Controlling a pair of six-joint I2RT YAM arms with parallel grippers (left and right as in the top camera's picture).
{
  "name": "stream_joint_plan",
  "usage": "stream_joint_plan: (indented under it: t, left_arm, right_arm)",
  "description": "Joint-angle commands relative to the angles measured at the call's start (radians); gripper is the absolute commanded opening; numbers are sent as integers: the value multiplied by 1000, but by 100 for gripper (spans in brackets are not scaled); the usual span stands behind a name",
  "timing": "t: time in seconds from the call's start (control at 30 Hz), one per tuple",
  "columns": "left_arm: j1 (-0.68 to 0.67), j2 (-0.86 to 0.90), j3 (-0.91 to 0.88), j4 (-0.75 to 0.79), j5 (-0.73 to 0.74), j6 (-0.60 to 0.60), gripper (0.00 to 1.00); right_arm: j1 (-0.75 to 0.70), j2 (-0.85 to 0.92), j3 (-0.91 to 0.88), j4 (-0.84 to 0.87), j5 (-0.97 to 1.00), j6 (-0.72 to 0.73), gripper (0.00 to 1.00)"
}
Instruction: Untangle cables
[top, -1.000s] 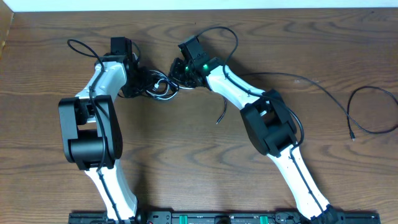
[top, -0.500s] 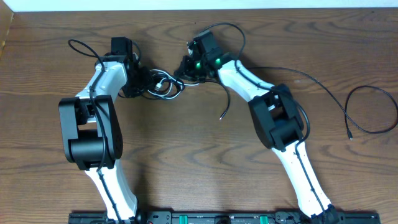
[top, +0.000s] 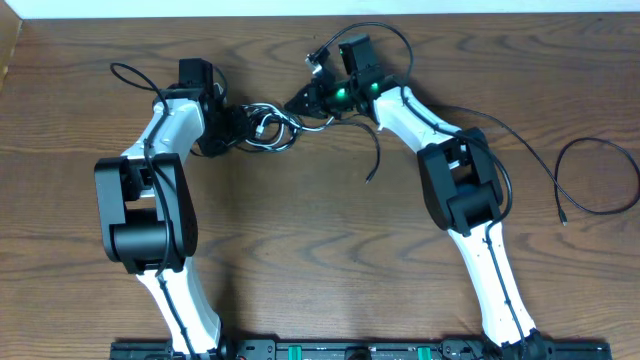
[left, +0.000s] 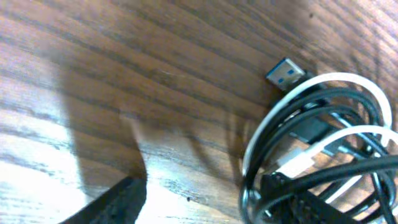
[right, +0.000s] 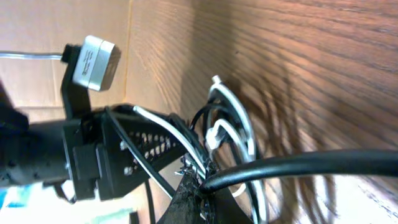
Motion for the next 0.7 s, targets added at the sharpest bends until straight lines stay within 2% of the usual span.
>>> stream_joint_plan:
  t: [0.0,0.2,0.67]
  left_arm:
    - [1,20,-8,-10,-14,5,69]
    - [1,20,-8,-10,-17,5,69]
    - [1,20,-8,-7,-17,5,70]
  right_arm:
    - [-5,1,-6,-4,-84,-79,1]
    - [-6,-63,-6,-32,-83,-140,1]
    - [-27,-150,-6,-20,-208,-142,1]
